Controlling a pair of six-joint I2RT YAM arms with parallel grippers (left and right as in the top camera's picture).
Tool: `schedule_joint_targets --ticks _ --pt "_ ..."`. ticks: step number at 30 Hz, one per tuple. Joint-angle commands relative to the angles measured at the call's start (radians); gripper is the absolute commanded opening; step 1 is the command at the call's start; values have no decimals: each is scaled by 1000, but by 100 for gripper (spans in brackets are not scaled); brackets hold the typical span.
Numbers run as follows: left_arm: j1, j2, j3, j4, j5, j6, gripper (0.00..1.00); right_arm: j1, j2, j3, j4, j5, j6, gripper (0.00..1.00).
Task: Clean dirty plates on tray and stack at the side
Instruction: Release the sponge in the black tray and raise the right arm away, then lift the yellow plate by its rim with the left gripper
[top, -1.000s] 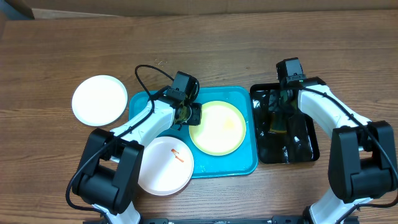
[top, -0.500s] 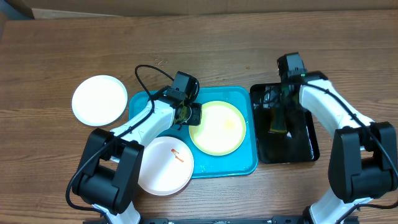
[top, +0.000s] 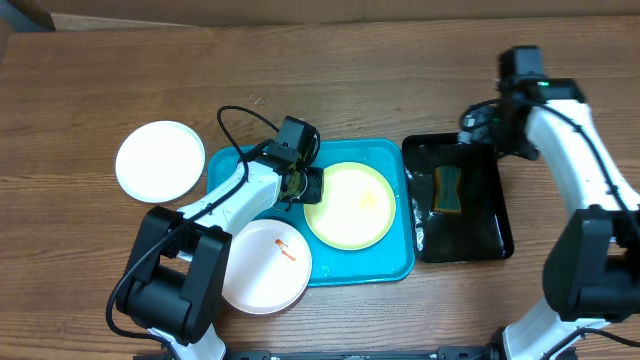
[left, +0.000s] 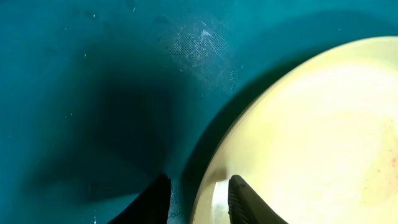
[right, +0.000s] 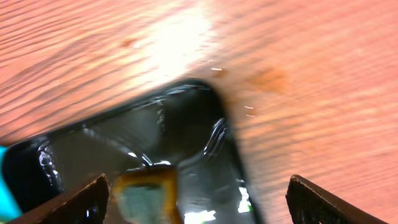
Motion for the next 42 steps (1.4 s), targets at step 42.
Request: schedule_joint_targets --ticks 42 --pt "33 -52 121 -55 -65 57 4 -225 -19 21 -10 -87 26 100"
